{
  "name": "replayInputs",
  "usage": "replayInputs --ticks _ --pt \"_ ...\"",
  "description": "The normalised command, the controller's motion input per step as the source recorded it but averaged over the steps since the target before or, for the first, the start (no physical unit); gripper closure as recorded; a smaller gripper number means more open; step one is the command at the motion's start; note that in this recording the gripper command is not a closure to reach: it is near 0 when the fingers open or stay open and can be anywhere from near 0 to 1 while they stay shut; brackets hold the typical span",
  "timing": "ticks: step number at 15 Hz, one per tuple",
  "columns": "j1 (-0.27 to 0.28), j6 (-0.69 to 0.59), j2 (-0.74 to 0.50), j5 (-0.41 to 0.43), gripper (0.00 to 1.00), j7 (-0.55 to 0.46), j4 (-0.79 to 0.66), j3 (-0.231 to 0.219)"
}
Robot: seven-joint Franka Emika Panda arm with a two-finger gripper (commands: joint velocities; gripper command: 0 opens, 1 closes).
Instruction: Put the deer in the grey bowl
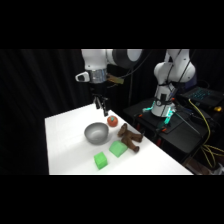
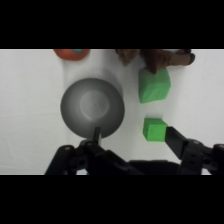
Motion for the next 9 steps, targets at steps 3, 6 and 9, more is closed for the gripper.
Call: replayInputs --ticks 3,6,9 --pt "-0.018 0.01 -0.04 0.001 0.0 -0.02 -0.03 0.022" --pt "-0.019 0.09 -0.2 0.027 0.0 -0.11 -0.21 0.027" --pt "-0.026 0.21 -0.34 0.096 0.0 -0.26 -0.42 0.026"
